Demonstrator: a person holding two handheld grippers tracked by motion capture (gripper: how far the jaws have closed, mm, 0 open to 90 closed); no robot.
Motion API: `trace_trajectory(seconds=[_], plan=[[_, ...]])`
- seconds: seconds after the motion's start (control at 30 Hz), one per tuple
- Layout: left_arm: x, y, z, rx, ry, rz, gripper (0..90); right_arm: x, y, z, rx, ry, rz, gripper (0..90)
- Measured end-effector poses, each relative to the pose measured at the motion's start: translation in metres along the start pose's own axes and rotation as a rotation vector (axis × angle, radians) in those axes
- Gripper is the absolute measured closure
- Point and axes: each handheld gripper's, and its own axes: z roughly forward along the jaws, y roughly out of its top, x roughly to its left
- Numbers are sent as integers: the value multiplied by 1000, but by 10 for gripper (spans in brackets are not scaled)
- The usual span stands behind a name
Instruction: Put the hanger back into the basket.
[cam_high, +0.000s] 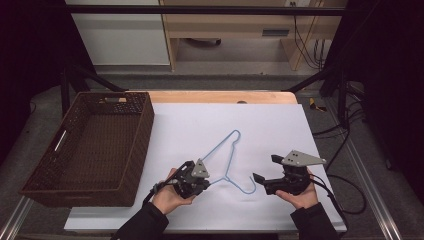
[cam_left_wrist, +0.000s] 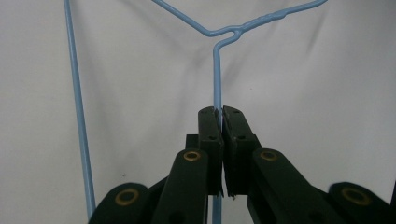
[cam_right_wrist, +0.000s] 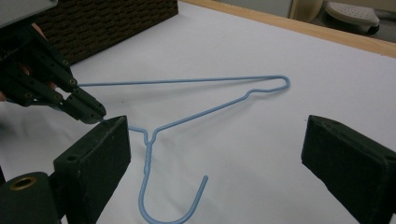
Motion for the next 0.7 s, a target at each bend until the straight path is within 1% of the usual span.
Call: trace_trajectory(seconds=[0.2,0.23,0.27,0.37,0.47,0.6,0.7], plan=[[1,1,-5,-16,8,-10,874,2,-2,3,11,5,-2,85],[1,1,-5,-18,8,-14,874,4,-3,3,11,9,7,85],[1,1,-6,-20,11,-14,874,4,-3,3,12,13,1,85],[1,2,-8,-25,16,-25,874,8,-5,3,17,20,3,85],[2,2,-10,-32,18,-29,875,11,-9,5,33,26,-2,82],[2,2,-11,-34,22,-35,875,14,-16,6,43,42,15,85],[3,3,-14,-48,21,-47,875,15,-22,5,58,42,27,87]])
